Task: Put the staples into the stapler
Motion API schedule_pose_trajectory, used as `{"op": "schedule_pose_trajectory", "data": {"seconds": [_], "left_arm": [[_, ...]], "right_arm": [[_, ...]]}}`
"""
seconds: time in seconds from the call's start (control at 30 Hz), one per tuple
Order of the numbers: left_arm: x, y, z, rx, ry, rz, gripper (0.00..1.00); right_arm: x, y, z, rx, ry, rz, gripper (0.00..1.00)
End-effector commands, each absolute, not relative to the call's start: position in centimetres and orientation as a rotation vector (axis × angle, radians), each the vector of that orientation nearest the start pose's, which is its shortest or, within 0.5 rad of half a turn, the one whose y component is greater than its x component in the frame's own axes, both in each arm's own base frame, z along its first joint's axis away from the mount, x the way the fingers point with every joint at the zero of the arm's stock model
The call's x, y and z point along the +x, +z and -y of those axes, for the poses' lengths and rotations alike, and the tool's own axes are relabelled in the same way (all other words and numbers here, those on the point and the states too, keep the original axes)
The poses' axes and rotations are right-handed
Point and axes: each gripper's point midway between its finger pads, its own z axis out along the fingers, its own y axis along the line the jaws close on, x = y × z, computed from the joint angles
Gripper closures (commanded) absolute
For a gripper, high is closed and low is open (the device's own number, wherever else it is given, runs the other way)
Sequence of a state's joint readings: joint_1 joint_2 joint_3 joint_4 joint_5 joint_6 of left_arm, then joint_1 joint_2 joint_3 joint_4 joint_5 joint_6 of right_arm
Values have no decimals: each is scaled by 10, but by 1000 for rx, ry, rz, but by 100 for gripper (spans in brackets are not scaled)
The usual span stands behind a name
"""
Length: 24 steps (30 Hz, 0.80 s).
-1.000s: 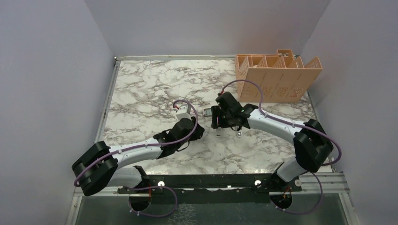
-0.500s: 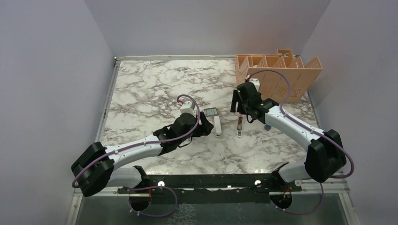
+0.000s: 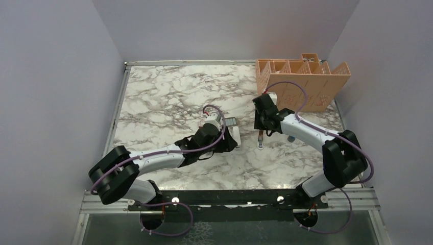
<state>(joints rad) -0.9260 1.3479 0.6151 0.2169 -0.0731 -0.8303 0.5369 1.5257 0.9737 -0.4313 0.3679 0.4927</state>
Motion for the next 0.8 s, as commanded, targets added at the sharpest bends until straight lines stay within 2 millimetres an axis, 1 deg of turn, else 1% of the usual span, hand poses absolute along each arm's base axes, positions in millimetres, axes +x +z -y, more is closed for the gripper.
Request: {"op": "schedule_pose_trajectory", "data": {"seconds": [0.0,0.17,0.23,0.3,0.47,0.53,0.6,0.73,0.77], "left_arm": [[217,128,353,126,-1084,-2190,45],[216,137,376,198,-1115,-2177,54],[220,140,384,210,-1112,-2172,57],[223,139,392,218,-1098,-2182,59],[230,120,412,242,-1074,-2232,68],[231,113,421,253,-1079,-2248,69],[232,104,429,263,-1079,-2268,72],[237,85,439,266,-1050,-2304,81],[239,79,440,264,-1037,-2313,82]], "right_arm": [[321,65,-143,72,-24,-2488,57],[315,72,-136,112,-33,-2471,63],[313,74,-135,121,-28,-2469,65],[310,75,-134,125,-19,-2469,66],[305,75,-134,134,-4,-2473,67],[304,74,-134,137,5,-2476,67],[303,73,-135,139,14,-2480,67],[300,70,-137,142,26,-2491,67],[300,69,-137,142,28,-2493,68]]}}
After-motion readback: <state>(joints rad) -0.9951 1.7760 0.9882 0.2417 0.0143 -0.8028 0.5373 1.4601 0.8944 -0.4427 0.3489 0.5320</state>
